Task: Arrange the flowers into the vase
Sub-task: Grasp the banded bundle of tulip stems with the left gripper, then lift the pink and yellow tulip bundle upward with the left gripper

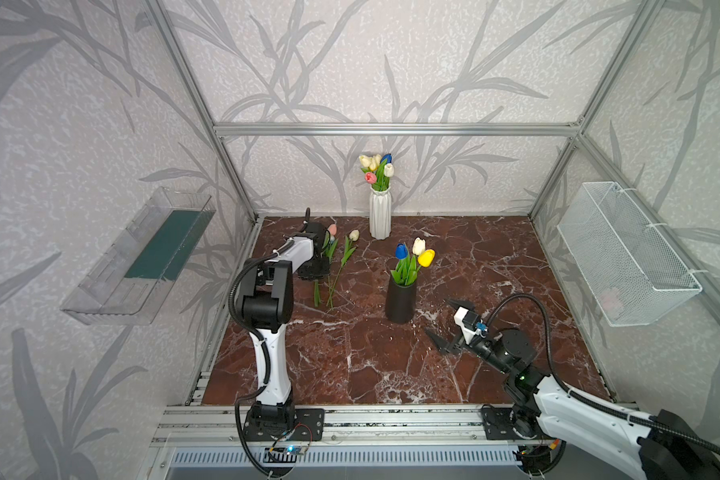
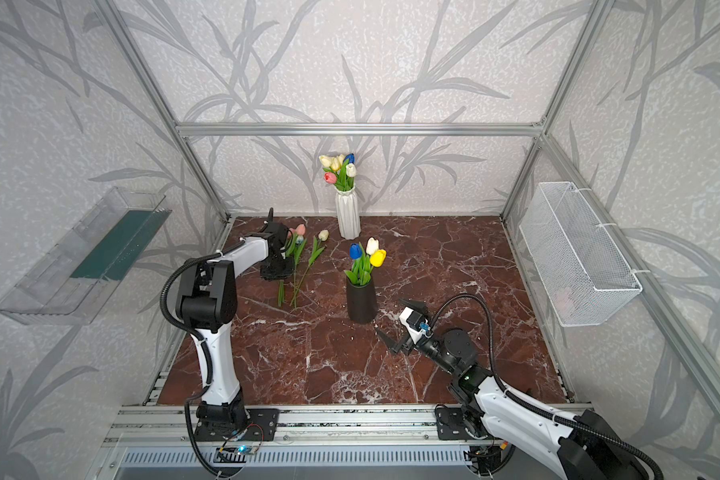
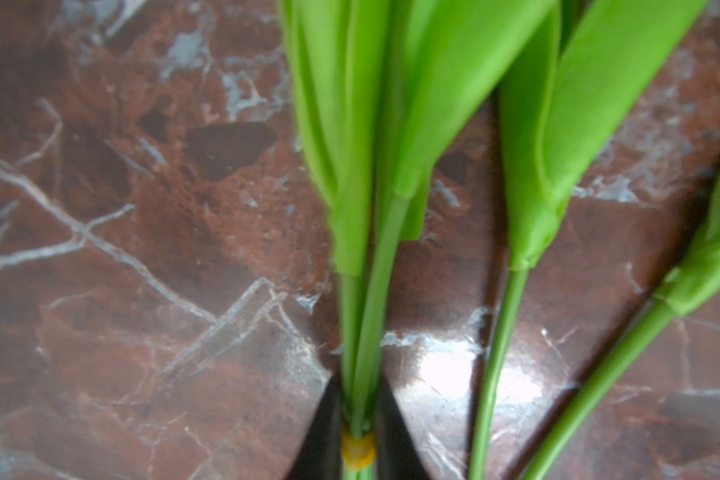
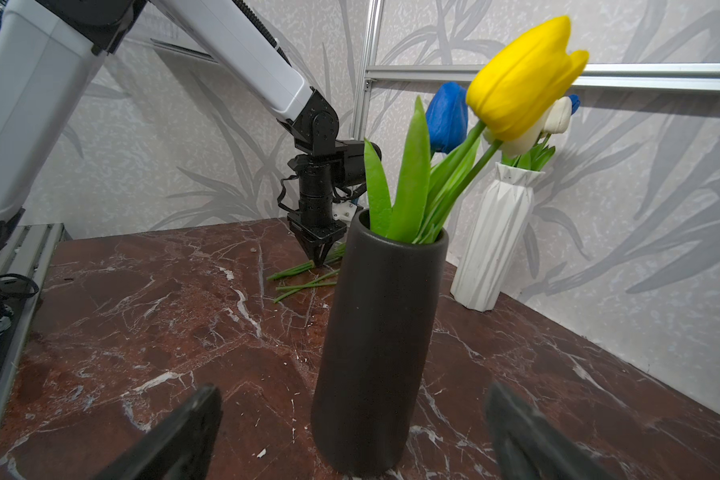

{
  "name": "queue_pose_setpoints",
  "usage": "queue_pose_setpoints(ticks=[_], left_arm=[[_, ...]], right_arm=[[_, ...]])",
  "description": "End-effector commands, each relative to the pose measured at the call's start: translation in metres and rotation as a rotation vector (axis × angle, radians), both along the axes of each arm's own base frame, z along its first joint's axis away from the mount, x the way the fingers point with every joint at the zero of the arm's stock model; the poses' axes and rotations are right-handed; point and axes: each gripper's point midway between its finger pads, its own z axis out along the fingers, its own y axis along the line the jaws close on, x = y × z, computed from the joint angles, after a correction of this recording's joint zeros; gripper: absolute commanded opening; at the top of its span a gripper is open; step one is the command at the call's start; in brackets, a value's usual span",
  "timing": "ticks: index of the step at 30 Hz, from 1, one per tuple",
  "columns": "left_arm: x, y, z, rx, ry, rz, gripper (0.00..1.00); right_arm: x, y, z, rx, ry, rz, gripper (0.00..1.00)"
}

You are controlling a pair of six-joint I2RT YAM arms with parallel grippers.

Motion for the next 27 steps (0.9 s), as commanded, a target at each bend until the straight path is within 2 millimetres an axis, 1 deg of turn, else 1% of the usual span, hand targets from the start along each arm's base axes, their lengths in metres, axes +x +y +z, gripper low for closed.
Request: queue_pose_setpoints(ticks=[1, 4, 7, 9, 12, 14, 15, 17, 18, 20, 22, 24, 25, 27], left_arm=[[-0.015, 0.007, -0.015, 0.034, 0.078, 0.000, 0.08], [-0.014, 0.010, -0.008, 0.049, 0.060, 0.004, 0.00], [-0.013, 0.010, 0.004, 0.045, 0.022, 0.014, 0.00], [-0.011, 0.010, 0.021, 0.035, -0.036, 0.024, 0.00], [-0.004, 0.005, 0.058, -0.015, -0.194, 0.050, 0.00], [-0.001, -0.001, 0.095, -0.061, -0.333, 0.052, 0.00], [-0.002, -0.004, 0.111, -0.080, -0.392, 0.044, 0.00], [-0.003, -0.006, 0.149, -0.105, -0.547, 0.041, 0.00], [-0.005, -0.005, 0.163, -0.106, -0.609, 0.049, 0.00], [-0.011, -0.005, 0.196, -0.119, -0.708, 0.049, 0.00], [-0.018, -0.011, 0.226, -0.128, -0.803, 0.024, 0.00], [-0.026, -0.030, 0.257, -0.160, -0.912, -0.069, 0.00], [-0.030, -0.045, 0.275, -0.189, -0.974, -0.137, 0.00], [-0.044, -0.085, 0.305, -0.286, -1.107, -0.319, 0.00]], right_arm=[[-0.002, 0.002, 0.014, 0.027, -0.038, 0.009, 0.99], [-0.004, 0.002, 0.017, 0.034, -0.042, 0.020, 0.99], [-0.003, 0.002, 0.016, 0.033, -0.041, 0.014, 0.99], [-0.003, 0.002, 0.016, 0.031, -0.041, 0.011, 0.99], [-0.004, 0.002, 0.017, 0.036, -0.042, 0.019, 0.99], [-0.004, 0.002, 0.017, 0.035, -0.041, 0.017, 0.99], [-0.003, 0.002, 0.016, 0.034, -0.040, 0.014, 0.99], [-0.003, 0.002, 0.016, 0.033, -0.039, 0.013, 0.99], [-0.003, 0.002, 0.016, 0.035, -0.040, 0.014, 0.99], [-0.004, 0.003, 0.018, 0.041, -0.042, 0.021, 0.99], [-0.003, 0.002, 0.016, 0.036, -0.039, 0.015, 0.99], [-0.002, 0.002, 0.016, 0.036, -0.039, 0.009, 0.99], [-0.002, 0.002, 0.016, 0.036, -0.041, 0.009, 0.99], [-0.004, 0.002, 0.017, 0.043, -0.042, 0.016, 0.99]])
